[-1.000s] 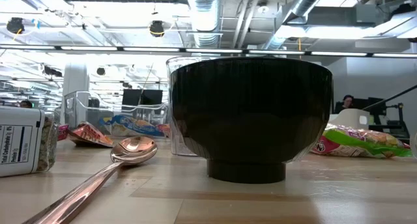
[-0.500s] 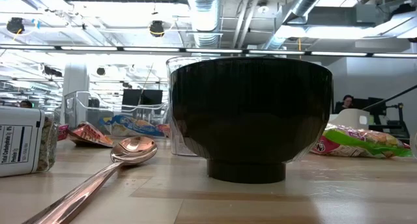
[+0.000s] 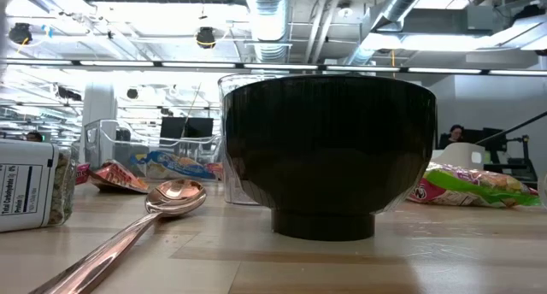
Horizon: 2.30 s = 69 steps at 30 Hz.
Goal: Pick & Place Food Item
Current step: Put the gold spice bottle into the bottom transparent bin
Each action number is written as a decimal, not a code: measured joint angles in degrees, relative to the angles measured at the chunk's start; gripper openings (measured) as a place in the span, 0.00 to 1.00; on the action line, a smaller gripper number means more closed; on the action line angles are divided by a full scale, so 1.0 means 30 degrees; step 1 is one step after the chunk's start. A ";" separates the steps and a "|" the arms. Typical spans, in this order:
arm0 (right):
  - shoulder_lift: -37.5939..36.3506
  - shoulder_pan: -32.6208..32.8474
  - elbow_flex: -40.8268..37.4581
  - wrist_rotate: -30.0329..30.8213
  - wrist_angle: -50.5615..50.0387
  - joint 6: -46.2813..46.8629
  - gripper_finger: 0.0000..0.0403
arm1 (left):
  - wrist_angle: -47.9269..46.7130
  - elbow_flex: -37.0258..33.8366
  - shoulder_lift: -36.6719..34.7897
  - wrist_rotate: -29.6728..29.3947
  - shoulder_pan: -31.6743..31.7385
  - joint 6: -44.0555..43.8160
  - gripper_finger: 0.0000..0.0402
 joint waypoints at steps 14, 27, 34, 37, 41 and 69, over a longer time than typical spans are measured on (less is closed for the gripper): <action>0.0000 0.0000 0.0000 0.0000 0.0000 0.0000 0.59 | 0.4973 0.0000 -0.1500 0.0633 0.6332 1.1469 0.68; 0.0000 -0.0003 -0.0001 0.0000 -0.0132 -0.0007 0.59 | 0.7271 0.2713 -0.0531 0.0692 1.1747 1.9519 0.68; -0.0007 0.0000 -0.0007 -0.0007 -0.0825 0.0494 0.59 | 0.6643 0.6441 0.1973 0.0750 1.3327 2.1974 0.68; -0.0007 0.0000 -0.0007 -0.0007 -0.0852 0.0495 0.59 | 0.6038 0.8089 0.3433 0.0773 1.3819 2.2673 0.68; -0.0007 0.0000 -0.0007 -0.0009 -0.0913 0.0495 0.59 | 0.4744 0.9893 0.5168 0.0778 1.4375 2.3327 0.68; -0.0007 0.0000 -0.0007 -0.0073 -0.2164 0.1842 0.59 | 0.1899 1.0516 1.0864 0.0430 1.5661 2.3273 0.68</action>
